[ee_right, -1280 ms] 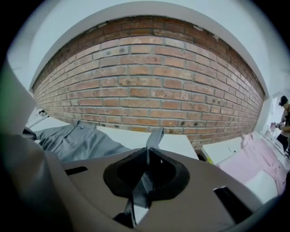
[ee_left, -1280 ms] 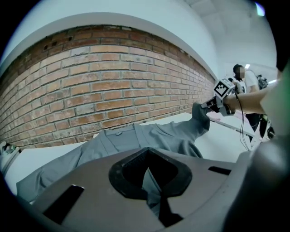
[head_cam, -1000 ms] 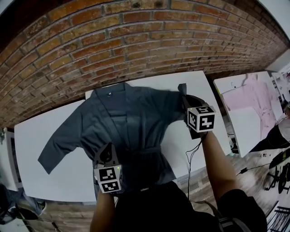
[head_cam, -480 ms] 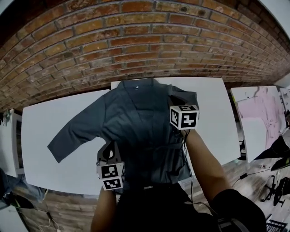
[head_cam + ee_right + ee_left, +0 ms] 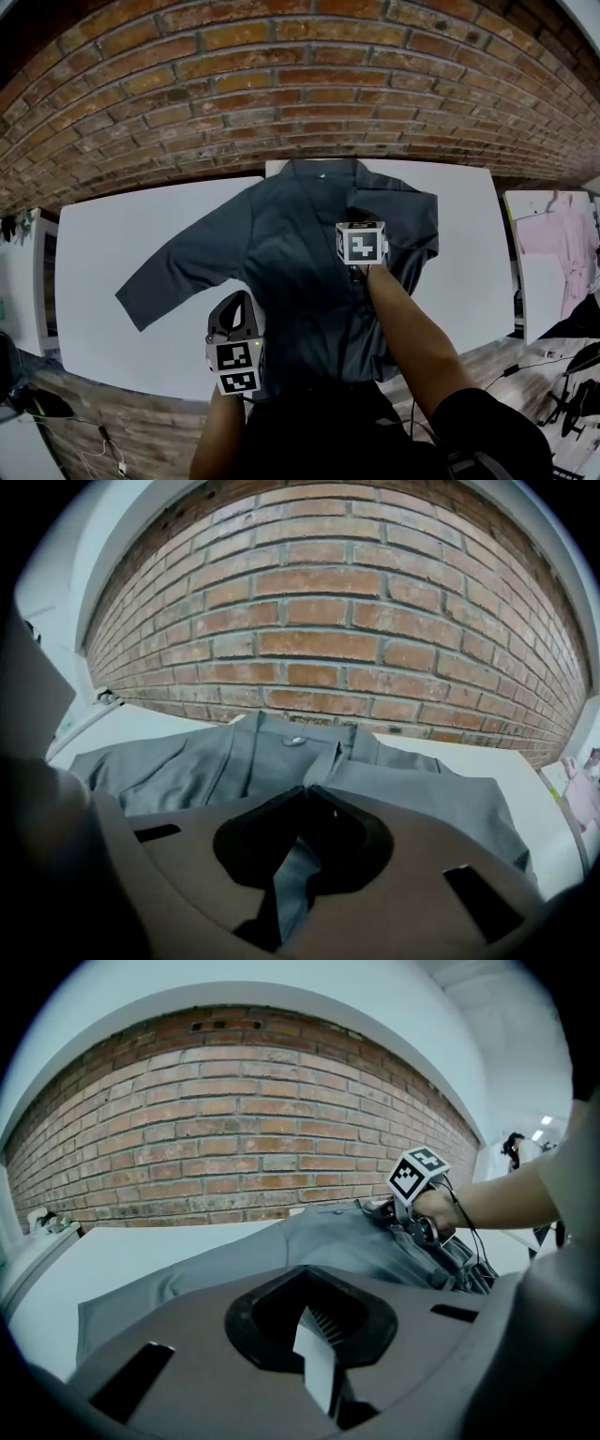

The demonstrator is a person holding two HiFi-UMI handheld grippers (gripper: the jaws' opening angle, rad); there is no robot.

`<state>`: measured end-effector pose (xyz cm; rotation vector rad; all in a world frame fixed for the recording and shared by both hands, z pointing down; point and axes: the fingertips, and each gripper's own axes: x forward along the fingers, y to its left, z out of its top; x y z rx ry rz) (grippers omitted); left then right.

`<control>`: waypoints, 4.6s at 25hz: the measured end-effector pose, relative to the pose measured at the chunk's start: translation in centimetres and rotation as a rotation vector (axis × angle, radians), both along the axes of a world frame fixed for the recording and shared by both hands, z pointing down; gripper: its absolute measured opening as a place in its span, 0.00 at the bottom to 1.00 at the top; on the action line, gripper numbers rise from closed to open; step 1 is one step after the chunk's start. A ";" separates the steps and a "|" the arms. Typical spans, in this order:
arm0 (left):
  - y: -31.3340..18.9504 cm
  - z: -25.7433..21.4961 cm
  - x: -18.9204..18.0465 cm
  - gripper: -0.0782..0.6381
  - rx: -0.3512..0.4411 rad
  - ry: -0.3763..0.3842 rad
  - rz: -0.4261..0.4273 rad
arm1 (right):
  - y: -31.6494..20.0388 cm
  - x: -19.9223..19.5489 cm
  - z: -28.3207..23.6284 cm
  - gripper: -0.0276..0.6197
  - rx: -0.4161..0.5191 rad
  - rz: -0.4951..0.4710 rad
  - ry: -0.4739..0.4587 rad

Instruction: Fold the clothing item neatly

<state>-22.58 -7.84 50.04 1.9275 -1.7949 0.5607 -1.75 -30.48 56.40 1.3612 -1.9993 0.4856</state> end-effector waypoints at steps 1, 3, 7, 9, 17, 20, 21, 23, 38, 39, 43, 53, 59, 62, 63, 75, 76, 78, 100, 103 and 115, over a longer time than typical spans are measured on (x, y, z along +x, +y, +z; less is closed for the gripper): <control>0.0 0.2 -0.1 0.11 -0.004 0.002 0.003 | 0.0 -0.1 0.4 0.08 -0.008 0.003 0.014; 0.1 0.5 -0.2 0.11 -0.009 0.008 0.010 | 0.1 -0.4 1.3 0.08 -0.029 0.001 0.023; -0.1 0.7 -0.4 0.11 -0.009 0.014 0.027 | 0.3 -1.7 2.5 0.08 -0.072 -0.008 -0.033; 0.0 0.9 -0.6 0.11 -0.011 0.015 0.032 | 0.7 -2.6 2.2 0.08 -0.069 -0.022 -0.063; 0.2 1.3 -1.3 0.11 -0.012 0.020 0.026 | 3.8 -7.9 -0.6 0.10 -0.072 -0.175 -0.171; 0.3 1.2 -1.5 0.11 -0.010 0.026 0.020 | 6.5 -9.3 -2.5 0.10 -0.059 -0.238 -0.225; 0.3 1.2 -1.6 0.11 -0.009 0.026 0.019 | 7.4 -9.5 -3.0 0.10 -0.049 -0.254 -0.233; 0.5 1.3 -1.8 0.11 -0.015 0.018 0.016 | 8.1 -8.7 -3.6 0.10 -0.012 -0.254 -0.225; 2.1 1.0 -2.7 0.11 -0.008 -0.007 0.023 | 2.0 3.7 2.4 0.10 -0.139 0.143 -0.161; 2.1 1.1 -2.7 0.11 -0.009 -0.007 0.023 | 2.7 3.2 2.6 0.10 -0.147 0.131 -0.162; 2.0 1.1 -3.0 0.11 -0.010 -0.005 0.021 | 4.6 2.0 3.5 0.10 -0.163 0.098 -0.132; 2.2 1.7 -6.5 0.11 -0.038 -0.075 -0.075 | 6.9 -0.1 0.0 0.10 -0.118 0.004 -0.191; 4.7 2.1 -14.3 0.11 -0.078 -0.200 -0.254 | 9.5 -5.0 -1.9 0.10 -0.085 -0.130 -0.250; 6.2 2.0 -17.6 0.11 -0.097 -0.279 -0.325 | 10.7 -7.1 -2.8 0.10 -0.073 -0.181 -0.275; 6.7 1.9 -18.4 0.11 -0.099 -0.298 -0.340 | 11.1 -7.6 -3.0 0.10 -0.071 -0.195 -0.283; 13.0 1.0 -15.4 0.11 -0.063 -0.072 -0.356 | 14.4 -12.8 -4.2 0.10 -0.086 -0.411 -0.336; 13.9 1.0 -15.0 0.11 -0.070 -0.051 -0.363 | 14.5 -12.9 -4.2 0.10 -0.089 -0.427 -0.337; 15.8 1.3 -14.2 0.11 -0.093 -0.026 -0.376 | 14.6 -13.1 -4.3 0.10 -0.093 -0.458 -0.340; 16.6 4.9 -27.2 0.22 -0.285 0.051 -0.576 | 17.2 -14.4 -4.7 0.10 -0.112 -0.617 -0.345; 14.4 6.2 -30.4 0.22 -0.323 0.050 -0.592 | 16.7 -13.4 -4.7 0.10 -0.111 -0.576 -0.345; 12.1 12.1 -35.0 0.22 -0.454 0.156 -0.665 | 16.2 -12.0 -4.0 0.10 -0.116 -0.493 -0.325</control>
